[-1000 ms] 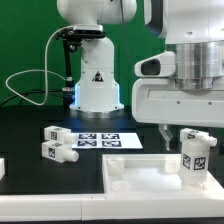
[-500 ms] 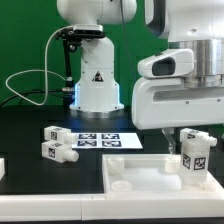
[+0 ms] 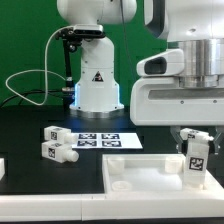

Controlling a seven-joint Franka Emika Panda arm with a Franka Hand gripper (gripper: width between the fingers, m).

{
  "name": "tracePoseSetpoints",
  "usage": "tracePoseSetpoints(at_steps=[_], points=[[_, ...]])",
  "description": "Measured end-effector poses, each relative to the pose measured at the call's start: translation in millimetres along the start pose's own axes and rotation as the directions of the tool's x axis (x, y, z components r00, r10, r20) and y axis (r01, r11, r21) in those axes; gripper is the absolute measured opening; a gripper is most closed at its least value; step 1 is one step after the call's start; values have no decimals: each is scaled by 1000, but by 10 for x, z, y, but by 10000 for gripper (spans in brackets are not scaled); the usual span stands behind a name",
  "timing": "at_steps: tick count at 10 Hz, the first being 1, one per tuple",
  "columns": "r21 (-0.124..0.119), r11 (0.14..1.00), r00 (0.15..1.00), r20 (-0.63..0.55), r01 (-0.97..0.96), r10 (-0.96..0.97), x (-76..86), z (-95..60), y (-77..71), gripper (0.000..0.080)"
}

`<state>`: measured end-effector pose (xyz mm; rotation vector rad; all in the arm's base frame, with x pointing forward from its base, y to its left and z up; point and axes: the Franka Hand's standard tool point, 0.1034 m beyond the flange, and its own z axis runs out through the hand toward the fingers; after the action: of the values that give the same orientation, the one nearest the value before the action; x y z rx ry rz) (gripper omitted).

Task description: Assemble one leg

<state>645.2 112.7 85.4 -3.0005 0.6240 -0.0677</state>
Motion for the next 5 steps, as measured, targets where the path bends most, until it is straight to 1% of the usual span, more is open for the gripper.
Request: tracePoseSetpoints(at_steps=[1,2,3,4,5], points=[[2,996,996,1,-93,93,13,0,21,294],[15,967,967,13,-253,253,16,16,53,294],[23,910,910,27,-414,414,17,20,64,291],[25,840,840,40,-542,541,16,22,68,291],[27,753,753,59,-658,655,12,24,70,291]])
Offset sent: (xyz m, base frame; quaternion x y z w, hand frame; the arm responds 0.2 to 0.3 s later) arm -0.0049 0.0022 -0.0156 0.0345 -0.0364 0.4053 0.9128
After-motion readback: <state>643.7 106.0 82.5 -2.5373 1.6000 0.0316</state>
